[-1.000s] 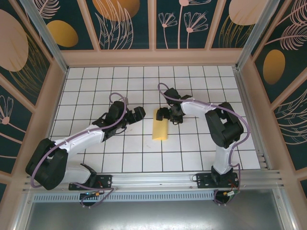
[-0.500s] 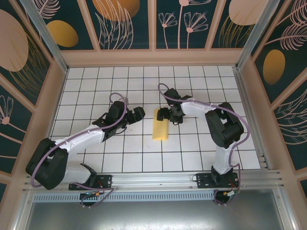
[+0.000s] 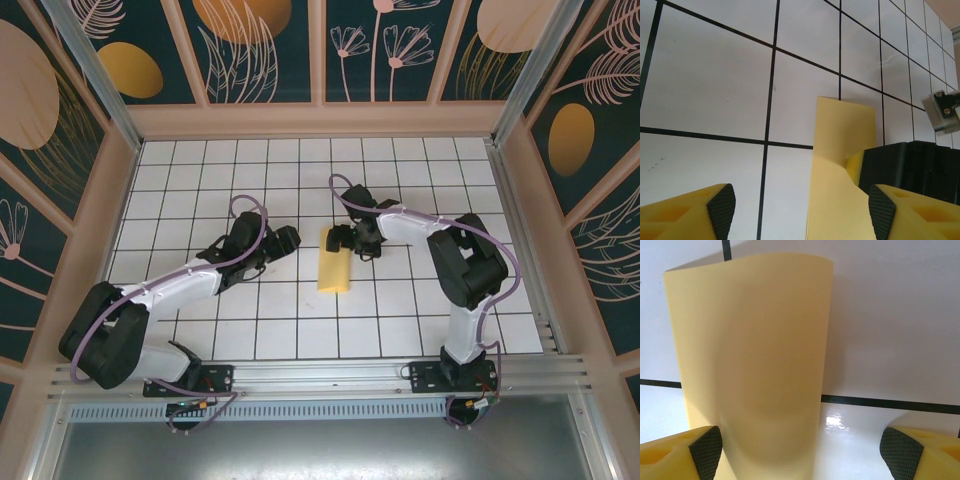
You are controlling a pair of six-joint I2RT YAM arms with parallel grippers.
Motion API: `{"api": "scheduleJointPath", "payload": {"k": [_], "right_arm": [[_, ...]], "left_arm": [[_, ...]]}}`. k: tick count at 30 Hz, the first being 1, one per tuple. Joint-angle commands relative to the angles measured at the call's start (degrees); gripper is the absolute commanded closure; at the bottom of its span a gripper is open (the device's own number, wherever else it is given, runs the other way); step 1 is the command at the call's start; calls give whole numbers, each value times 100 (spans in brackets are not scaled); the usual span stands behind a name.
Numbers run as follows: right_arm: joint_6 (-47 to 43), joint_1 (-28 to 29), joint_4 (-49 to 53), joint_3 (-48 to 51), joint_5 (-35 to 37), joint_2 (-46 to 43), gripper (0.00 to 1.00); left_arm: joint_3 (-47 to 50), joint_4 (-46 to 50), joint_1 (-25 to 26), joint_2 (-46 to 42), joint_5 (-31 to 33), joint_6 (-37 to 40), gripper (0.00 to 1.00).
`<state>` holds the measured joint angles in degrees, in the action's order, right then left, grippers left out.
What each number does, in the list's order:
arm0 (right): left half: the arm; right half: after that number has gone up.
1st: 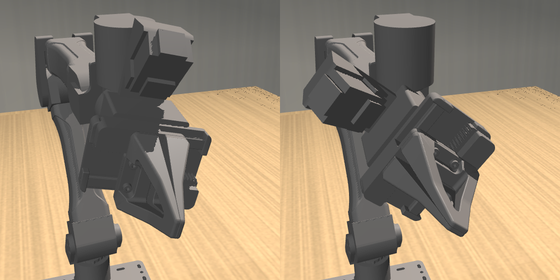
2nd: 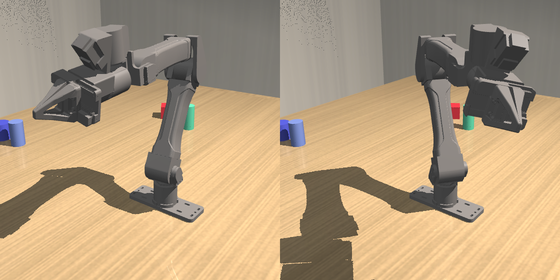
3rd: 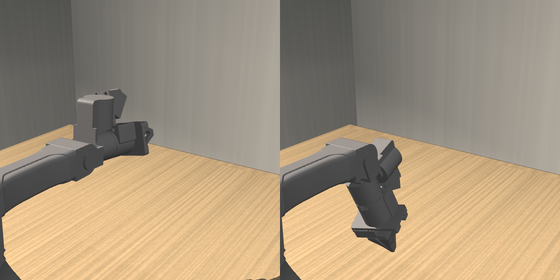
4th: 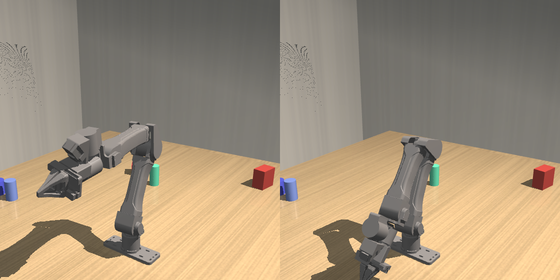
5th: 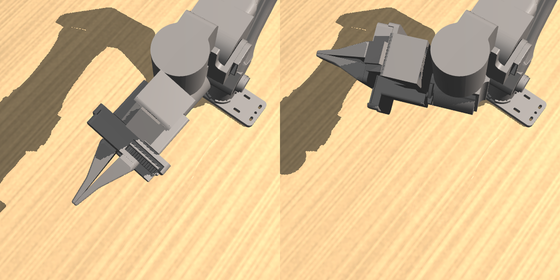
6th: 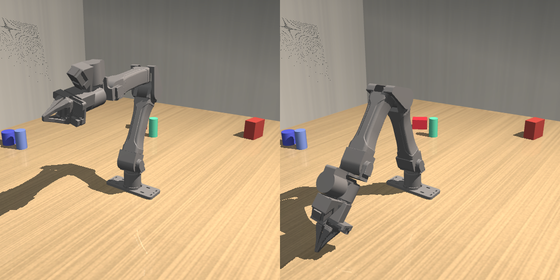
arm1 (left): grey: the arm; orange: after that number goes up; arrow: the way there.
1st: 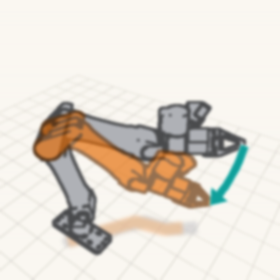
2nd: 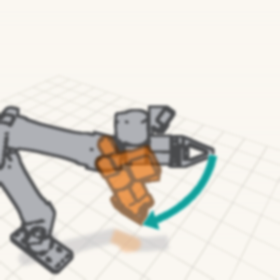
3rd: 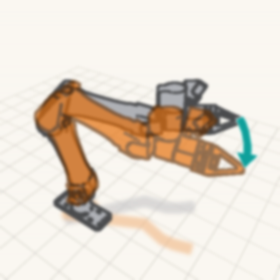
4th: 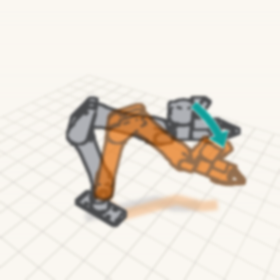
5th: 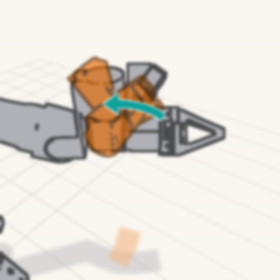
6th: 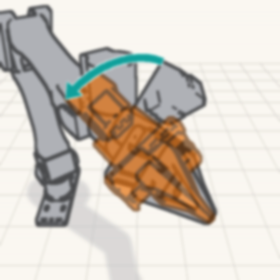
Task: Fold a paper plane with a square sheet of paper (pick it up from the middle)
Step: Fold the square sheet of paper in half at the center of the table, then hold the square sheet of paper at the center of the table.
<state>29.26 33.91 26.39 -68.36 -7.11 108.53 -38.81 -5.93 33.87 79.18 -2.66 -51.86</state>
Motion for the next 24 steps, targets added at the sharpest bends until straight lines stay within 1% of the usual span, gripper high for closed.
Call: {"api": "scheduleJointPath", "payload": {"k": [1, 6, 8, 9, 10, 16, 24], "right_arm": [[44, 34, -108, 313, 21, 599, 11], [45, 35, -108, 329, 53, 598, 11], [50, 34, -117, 332, 42, 598, 11], [45, 35, -121, 331, 35, 604, 11], [50, 39, -128, 338, 34, 599, 11], [71, 45, -178, 384, 9, 593, 11], [28, 45, -187, 382, -8, 614, 11]], "left_arm": [[-113, -230, 1, 175, -266, -1, 36], [-305, -704, -2, 786, -980, -106, 69], [-428, -876, 3, 1087, -1237, -214, 84], [-513, -1018, 3, 1243, -1435, -270, 94], [-595, -1105, 1, 1409, -1590, -347, 100], [-1044, -1194, 0, 2220, -2008, -577, 100], [-1142, -1309, 6, 2544, -2245, -668, 100]]}}
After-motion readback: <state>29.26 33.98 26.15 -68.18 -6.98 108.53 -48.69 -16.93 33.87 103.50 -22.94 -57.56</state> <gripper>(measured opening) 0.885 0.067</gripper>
